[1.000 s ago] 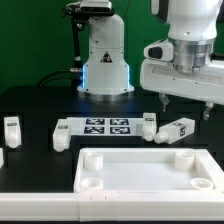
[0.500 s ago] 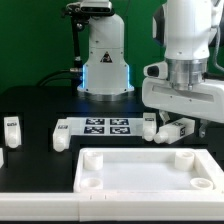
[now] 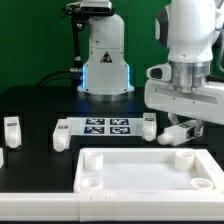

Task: Assemble desk

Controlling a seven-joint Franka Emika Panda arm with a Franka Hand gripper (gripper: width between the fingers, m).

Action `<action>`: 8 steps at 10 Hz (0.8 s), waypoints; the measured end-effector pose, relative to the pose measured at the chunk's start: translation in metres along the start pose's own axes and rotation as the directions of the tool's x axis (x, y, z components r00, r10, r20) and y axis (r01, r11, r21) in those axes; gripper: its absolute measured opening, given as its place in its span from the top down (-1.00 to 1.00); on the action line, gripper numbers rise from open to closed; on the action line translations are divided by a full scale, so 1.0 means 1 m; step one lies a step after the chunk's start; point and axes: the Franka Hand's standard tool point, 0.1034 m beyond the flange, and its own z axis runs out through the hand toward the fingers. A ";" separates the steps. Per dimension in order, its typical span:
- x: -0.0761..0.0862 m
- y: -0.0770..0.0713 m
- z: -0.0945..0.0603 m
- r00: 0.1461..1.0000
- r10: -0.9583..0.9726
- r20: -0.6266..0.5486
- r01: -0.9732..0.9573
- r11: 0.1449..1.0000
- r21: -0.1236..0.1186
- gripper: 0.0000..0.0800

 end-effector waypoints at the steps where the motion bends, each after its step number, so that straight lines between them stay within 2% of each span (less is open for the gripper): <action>1: 0.000 0.000 0.000 1.000 0.000 0.000 0.000 1.000 0.000 0.34; 2: 0.000 -0.001 0.000 1.000 -0.002 0.003 0.002 1.000 -0.001 0.34; 3: -0.002 -0.011 -0.008 0.998 -0.052 0.025 0.052 0.999 -0.005 0.34; 4: 0.004 -0.023 -0.023 0.984 -0.175 0.020 0.175 0.985 0.008 0.34; 5: 0.011 -0.028 -0.034 0.961 -0.275 0.010 0.275 0.961 0.020 0.34; 7: 0.009 -0.024 -0.030 0.850 -0.527 -0.003 0.527 0.850 0.003 0.34; 8: 0.011 -0.024 -0.031 0.832 -0.554 -0.005 0.554 0.832 0.003 0.34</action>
Offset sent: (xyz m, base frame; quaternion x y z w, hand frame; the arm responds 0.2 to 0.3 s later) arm 0.0388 0.0051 0.0454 -0.0223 0.0239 -0.2488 0.9680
